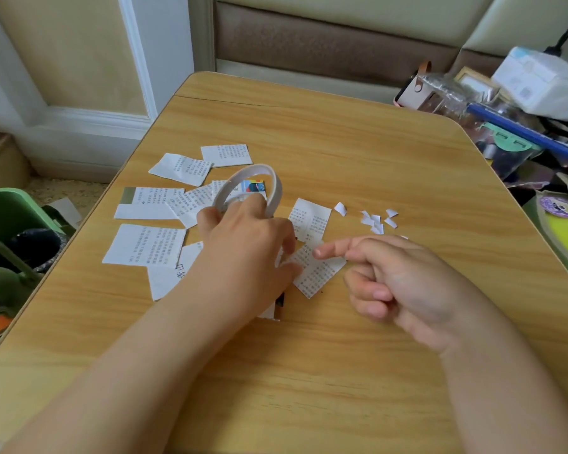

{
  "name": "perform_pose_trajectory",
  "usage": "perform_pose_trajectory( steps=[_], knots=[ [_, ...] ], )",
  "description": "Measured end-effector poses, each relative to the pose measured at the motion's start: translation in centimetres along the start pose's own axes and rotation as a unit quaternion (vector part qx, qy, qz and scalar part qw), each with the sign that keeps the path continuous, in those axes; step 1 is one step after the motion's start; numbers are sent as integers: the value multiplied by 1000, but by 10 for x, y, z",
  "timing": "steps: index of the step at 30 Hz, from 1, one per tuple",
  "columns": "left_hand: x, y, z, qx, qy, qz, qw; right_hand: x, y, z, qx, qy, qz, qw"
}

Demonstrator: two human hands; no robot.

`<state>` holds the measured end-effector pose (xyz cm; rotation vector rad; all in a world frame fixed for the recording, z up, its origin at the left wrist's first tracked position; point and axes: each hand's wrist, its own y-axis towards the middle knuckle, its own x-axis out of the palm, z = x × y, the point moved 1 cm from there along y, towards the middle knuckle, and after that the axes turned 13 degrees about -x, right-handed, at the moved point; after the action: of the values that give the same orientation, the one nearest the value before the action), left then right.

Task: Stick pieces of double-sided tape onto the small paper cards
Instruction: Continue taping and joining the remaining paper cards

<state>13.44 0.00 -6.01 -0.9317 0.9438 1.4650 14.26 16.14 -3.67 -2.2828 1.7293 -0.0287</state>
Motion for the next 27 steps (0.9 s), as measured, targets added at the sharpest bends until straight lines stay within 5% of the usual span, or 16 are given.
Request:
perform_pose_trajectory(
  steps=[16, 27],
  knots=[
    [3, 4, -1, -12, -20, -32, 999, 5, 3, 3, 17, -160, -22, 987],
    [12, 3, 4, -8, -14, 12, 1000, 8, 4, 7, -7, -212, -26, 977]
  ],
)
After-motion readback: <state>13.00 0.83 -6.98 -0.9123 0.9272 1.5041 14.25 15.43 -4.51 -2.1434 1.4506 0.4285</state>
